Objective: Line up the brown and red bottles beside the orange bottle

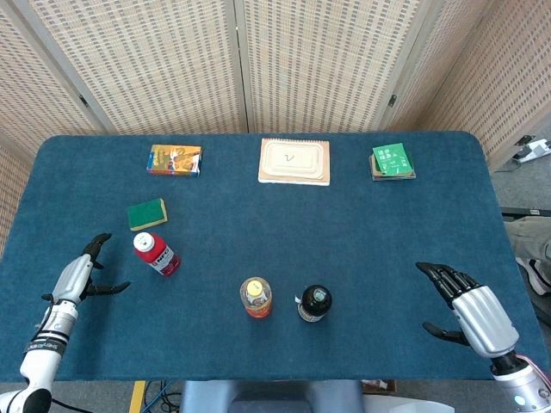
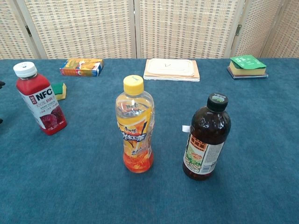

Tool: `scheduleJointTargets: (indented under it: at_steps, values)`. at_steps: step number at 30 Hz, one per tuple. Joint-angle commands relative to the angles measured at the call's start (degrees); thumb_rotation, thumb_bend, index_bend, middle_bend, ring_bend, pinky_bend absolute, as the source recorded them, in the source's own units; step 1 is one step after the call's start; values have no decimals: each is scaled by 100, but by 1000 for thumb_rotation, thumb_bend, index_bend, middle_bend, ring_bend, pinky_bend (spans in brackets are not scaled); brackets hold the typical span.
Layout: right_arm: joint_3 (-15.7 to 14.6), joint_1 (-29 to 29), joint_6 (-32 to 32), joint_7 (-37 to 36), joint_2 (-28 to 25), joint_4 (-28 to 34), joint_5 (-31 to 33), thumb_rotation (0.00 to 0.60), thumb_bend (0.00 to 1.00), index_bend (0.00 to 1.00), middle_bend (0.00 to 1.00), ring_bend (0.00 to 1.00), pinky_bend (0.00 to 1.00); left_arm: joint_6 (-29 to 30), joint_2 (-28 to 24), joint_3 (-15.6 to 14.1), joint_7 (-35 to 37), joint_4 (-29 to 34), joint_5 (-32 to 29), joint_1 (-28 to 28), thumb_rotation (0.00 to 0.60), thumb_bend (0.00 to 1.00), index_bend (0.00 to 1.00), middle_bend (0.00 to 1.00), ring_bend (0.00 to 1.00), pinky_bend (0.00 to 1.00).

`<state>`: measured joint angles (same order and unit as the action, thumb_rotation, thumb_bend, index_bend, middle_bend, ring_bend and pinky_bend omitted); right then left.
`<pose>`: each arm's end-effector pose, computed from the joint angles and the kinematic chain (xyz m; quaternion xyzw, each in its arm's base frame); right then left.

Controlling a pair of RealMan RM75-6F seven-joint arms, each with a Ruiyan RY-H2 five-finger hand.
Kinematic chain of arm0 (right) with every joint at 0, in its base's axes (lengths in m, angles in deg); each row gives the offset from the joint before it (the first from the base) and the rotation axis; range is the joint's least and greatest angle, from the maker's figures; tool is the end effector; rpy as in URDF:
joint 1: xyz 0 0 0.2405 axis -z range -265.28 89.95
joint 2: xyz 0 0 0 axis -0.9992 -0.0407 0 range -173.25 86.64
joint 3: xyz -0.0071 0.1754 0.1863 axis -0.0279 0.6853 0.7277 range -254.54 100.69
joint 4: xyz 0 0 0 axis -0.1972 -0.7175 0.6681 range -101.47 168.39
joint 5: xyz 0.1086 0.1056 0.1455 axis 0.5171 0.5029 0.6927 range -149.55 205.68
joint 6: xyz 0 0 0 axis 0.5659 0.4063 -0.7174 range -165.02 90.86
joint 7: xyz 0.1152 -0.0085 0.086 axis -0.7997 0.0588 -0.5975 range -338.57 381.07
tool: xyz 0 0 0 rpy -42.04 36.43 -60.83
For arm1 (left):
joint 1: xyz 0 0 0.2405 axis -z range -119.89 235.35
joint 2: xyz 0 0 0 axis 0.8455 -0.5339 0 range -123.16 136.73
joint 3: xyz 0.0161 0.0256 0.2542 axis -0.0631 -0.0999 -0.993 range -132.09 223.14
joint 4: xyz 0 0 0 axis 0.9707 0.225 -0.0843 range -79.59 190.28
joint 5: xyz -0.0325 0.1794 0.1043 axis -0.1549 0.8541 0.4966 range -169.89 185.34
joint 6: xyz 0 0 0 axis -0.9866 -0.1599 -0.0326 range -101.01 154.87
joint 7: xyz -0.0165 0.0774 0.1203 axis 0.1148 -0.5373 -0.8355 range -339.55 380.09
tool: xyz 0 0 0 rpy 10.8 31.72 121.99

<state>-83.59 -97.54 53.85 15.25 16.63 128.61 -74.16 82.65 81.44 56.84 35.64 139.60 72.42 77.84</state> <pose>-0.2647 -0.1639 0.1547 0.6809 -0.3504 0.4578 0.4516 -0.3127 0.2863 0.0806 -0.5013 -0.6101 -0.3966 0.4681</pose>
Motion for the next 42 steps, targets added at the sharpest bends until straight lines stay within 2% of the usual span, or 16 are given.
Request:
scheduleJointTargets:
  at_steps: [1, 10, 23, 29, 42]
  values:
    - [15, 30, -14, -110, 31, -85, -1, 600, 0, 88, 182, 177, 365, -81, 140, 126, 329, -133, -48, 70, 600, 99, 22, 0, 37, 303]
    - [76, 87, 4, -331, 37, -200, -28, 600, 0, 88, 185, 176, 365, -27, 472, 226, 1204, -496, 336, 158, 600, 98, 52, 0, 73, 303]
    - [167, 136, -14, -433, 46, -260, -33, 600, 0, 88, 188, 176, 365, -254, 794, 326, 1594, -841, 307, 401, 600, 99, 82, 3, 80, 302]
    - [200, 150, -31, -457, 47, -269, -24, 600, 0, 88, 188, 176, 365, -194, 912, 359, 1849, -937, 378, 421, 600, 99, 138, 61, 139, 303]
    - [247, 178, -48, -529, 33, -284, -34, 600, 0, 88, 188, 177, 365, -452, 663, 230, 2622, -650, 683, 435, 600, 99, 163, 73, 151, 303]
